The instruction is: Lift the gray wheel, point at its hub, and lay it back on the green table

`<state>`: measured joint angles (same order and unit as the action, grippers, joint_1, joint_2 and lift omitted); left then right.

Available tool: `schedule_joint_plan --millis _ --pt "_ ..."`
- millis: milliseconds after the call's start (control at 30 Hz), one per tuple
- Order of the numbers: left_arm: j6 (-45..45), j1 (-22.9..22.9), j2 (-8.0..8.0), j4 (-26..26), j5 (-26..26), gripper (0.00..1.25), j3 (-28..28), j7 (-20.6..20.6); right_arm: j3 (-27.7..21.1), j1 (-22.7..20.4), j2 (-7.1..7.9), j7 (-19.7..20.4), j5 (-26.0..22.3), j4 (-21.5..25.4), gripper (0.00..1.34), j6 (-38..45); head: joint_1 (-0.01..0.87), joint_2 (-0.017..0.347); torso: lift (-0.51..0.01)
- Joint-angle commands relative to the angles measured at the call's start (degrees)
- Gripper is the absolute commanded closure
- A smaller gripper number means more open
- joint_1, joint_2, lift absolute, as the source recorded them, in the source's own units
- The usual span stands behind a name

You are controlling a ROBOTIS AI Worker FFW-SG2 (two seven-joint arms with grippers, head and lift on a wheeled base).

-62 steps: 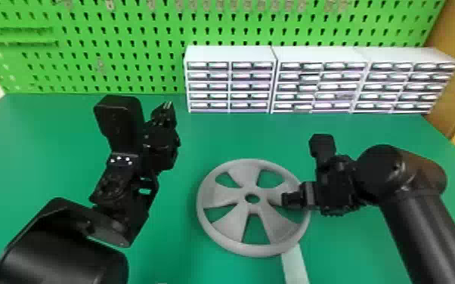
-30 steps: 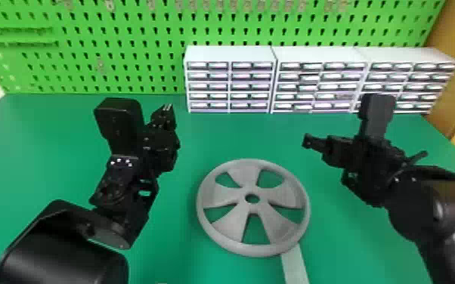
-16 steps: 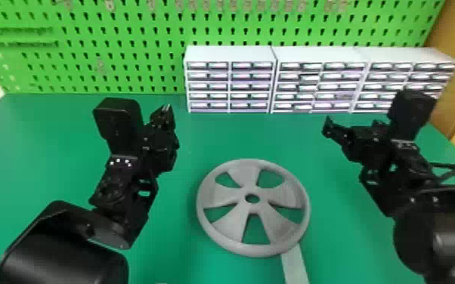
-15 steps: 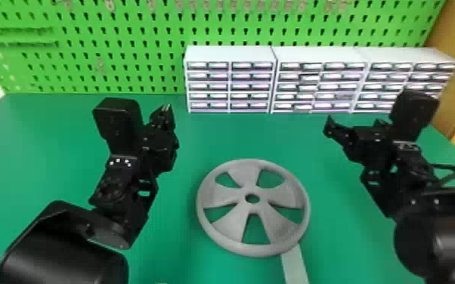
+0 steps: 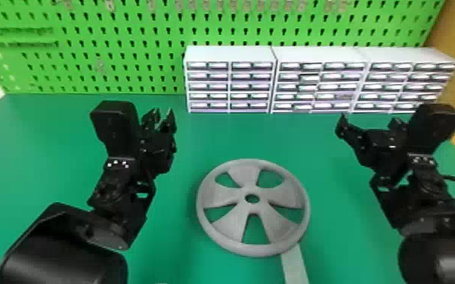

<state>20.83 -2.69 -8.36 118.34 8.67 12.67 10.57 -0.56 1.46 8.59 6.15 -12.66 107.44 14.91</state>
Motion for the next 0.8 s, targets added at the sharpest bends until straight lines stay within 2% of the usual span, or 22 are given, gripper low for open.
schedule_joint_plan --millis 0,100,167,300,433,767 --pt "0.0 -0.03 0.18 -0.57 0.29 0.43 -0.28 -0.02 0.29 -0.32 0.2 0.0 0.18 0.23 0.13 -0.41 0.692 0.048 -0.093" --pt "0.0 -0.03 0.36 -0.83 0.38 0.15 -0.54 -0.02 0.47 -0.41 0.28 0.0 0.18 0.32 0.13 -0.67 0.692 0.048 -0.093" --pt "0.0 0.05 0.36 -1.09 0.64 0.06 -0.71 -0.02 0.47 -0.49 0.28 -0.09 0.27 0.32 0.13 -0.76 0.692 0.048 -0.093" --pt "0.0 0.32 0.97 -1.8 0.64 0.0 -1.95 -2.48 0.47 -0.49 0.2 -0.09 0.45 0.4 0.13 -0.94 0.692 0.048 -0.093" --pt "0.0 0.76 2.2 -2.5 -0.85 0.0 -3.53 -6.61 0.47 -0.58 0.2 0.0 0.62 0.49 0.13 -1.2 0.692 0.048 -0.093" --pt "-0.61 0.49 2.64 -3.47 -0.59 0.0 -4.32 -7.76 0.38 -0.67 0.2 0.0 1.06 0.75 0.13 -1.29 0.692 0.048 -0.093"
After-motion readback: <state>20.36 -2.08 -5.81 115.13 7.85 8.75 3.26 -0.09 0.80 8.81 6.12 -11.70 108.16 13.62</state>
